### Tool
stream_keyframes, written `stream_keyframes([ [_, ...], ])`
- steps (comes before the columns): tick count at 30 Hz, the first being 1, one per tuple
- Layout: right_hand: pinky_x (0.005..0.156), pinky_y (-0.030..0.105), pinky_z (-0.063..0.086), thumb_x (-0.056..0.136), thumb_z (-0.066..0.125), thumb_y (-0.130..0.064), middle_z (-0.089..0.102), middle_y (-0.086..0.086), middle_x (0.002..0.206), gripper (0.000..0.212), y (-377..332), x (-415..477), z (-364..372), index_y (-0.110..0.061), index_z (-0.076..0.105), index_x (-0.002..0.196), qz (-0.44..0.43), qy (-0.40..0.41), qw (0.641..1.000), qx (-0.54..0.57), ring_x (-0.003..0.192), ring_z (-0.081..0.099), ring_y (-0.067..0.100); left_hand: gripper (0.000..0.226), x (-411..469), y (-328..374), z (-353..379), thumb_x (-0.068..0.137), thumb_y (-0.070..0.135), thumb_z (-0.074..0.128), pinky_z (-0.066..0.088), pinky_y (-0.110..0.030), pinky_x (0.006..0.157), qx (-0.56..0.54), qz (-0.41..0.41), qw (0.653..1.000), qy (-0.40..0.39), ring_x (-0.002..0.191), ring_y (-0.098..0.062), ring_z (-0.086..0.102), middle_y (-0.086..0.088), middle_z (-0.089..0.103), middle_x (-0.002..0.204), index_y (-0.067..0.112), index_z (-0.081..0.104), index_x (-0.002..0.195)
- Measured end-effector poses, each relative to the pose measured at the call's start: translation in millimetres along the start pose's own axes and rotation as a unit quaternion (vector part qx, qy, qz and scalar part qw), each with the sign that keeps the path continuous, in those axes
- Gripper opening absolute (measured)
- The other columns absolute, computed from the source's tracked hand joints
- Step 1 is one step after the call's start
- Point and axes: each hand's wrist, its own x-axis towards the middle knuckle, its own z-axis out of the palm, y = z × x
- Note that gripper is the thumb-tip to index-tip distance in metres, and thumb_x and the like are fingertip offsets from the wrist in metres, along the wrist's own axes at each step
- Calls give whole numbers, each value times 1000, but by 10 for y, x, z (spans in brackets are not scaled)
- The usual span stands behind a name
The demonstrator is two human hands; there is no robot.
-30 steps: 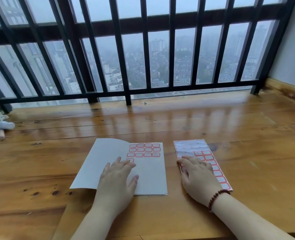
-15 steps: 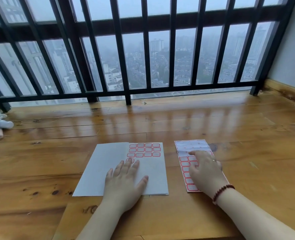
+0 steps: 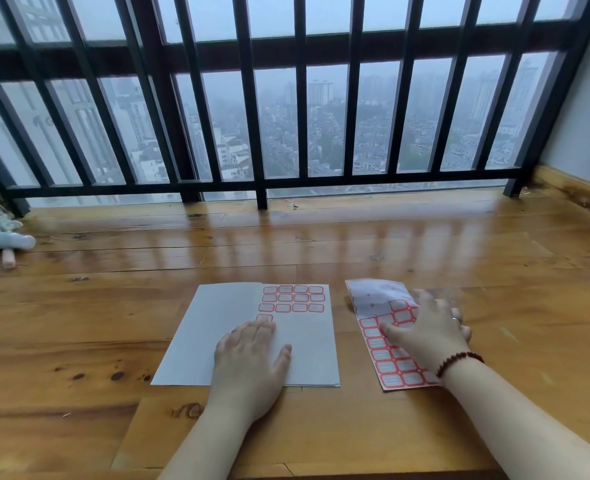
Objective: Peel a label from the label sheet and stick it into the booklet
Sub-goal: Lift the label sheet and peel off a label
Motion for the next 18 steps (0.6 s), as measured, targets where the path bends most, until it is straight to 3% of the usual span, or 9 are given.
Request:
stream_keyframes([
  [2, 96, 45, 41, 63, 73, -49, 42, 10, 132, 83, 2, -18, -26, -32, 33, 133, -12, 1, 996, 87, 115, 48, 33, 48, -10, 9, -23, 90, 53, 35, 20, -38, 110, -14, 5, 1000, 12, 131, -14, 31, 10, 43, 142, 30, 39, 133],
  [4, 82, 38, 50, 68, 73, -31, 37, 9, 131, 77, 4, -46, -70, -34, 32, 132, -27, -7, 988, 151, 97, 59, 27, 42, -19, 23, -58, 90, 48, 42, 25, -38, 106, -29, 5, 999, 32, 126, -14, 36, 10, 48, 135, 30, 44, 127],
  [8, 51, 20, 41, 76, 69, -21, 36, 8, 123, 64, -1, -86, -117, -32, 36, 131, -39, 25, 983, 176, 69, 48, 3, 34, -95, 66, -126, 88, 42, 51, 27, -38, 96, -61, -10, 995, 82, 116, -13, 38, 10, 51, 125, 34, 49, 121],
  [10, 46, 15, 37, 79, 68, -22, 36, 4, 120, 58, -31, -133, -158, -34, 38, 128, -50, 44, 978, 197, 69, 47, 0, 32, -156, 139, -180, 87, 41, 52, 26, -37, 93, -101, -9, 988, 114, 110, -7, 35, 11, 52, 120, 35, 49, 118],
  [12, 46, 16, 43, 81, 66, -24, 35, 0, 117, 52, -107, -196, -229, -37, 41, 125, -65, 50, 965, 248, 73, 51, 3, 30, -193, 251, -273, 85, 43, 49, 22, -33, 90, -129, 12, 982, 139, 104, -2, 31, 14, 52, 114, 36, 51, 114],
  [18, 48, 13, 45, 81, 69, -27, 38, -2, 112, 43, -463, -370, -487, -38, 47, 116, -99, 80, 924, 360, 79, 59, 6, 25, -117, 570, -607, 84, 48, 51, 24, -29, 87, -196, 64, 966, 156, 104, -1, 39, 25, 52, 105, 45, 48, 109],
])
